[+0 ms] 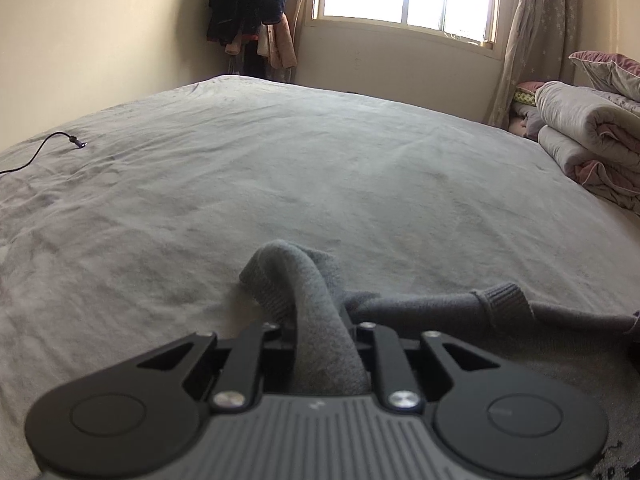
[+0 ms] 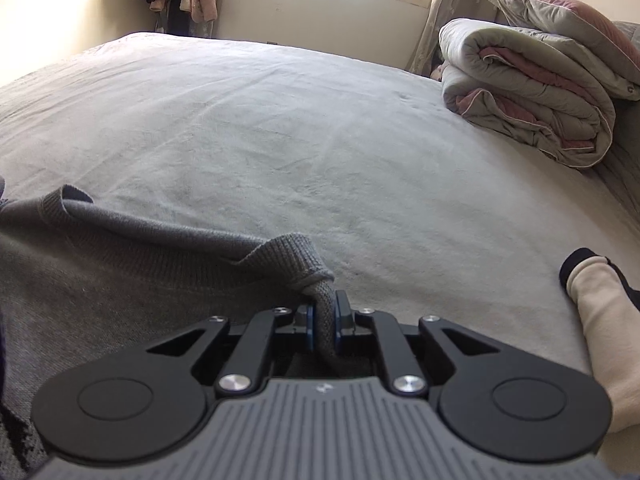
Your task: Fold clothes
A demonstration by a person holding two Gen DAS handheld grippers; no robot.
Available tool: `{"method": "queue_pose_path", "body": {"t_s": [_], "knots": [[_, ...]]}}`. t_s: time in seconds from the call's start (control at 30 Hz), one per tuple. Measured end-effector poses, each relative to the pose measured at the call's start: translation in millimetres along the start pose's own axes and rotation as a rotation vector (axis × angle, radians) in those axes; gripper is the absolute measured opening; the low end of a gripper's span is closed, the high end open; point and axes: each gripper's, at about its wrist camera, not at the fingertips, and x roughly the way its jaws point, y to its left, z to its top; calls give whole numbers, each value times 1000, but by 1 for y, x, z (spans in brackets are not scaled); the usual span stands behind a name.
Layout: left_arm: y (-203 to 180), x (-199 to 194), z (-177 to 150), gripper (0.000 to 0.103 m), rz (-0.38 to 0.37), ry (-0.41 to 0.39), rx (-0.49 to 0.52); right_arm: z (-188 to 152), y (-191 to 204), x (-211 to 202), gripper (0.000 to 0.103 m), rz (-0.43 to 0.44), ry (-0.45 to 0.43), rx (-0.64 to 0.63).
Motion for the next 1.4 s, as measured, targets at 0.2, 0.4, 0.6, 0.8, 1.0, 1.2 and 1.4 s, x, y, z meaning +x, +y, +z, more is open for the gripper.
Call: {"method": "queue_pose_path", "body": {"t_s": [0.2, 0.4, 0.6, 0.8, 1.0, 1.2, 1.4], "knots": [[3, -12, 2, 44, -68, 50, 11, -1, -5, -16, 34, 30, 5, 35], [13, -37, -2, 51, -97, 126, -45, -8, -11, -45, 40, 62, 35, 89], [17, -72, -11, 62, -117, 155, -23, -22, -10, -78, 40, 90, 68, 97], [24, -104, -23, 70, -127, 199, -2, -41, -9, -107, 41, 117, 103, 121], [40, -127, -41, 74, -147, 280, -12, -68, -7, -133, 41, 167, 136, 163], [65, -148, -59, 76, -189, 368, -75, -97, -12, -159, 41, 258, 171, 264], [86, -156, -76, 75, -263, 374, -123, -127, -18, -181, 41, 370, 166, 358]]}}
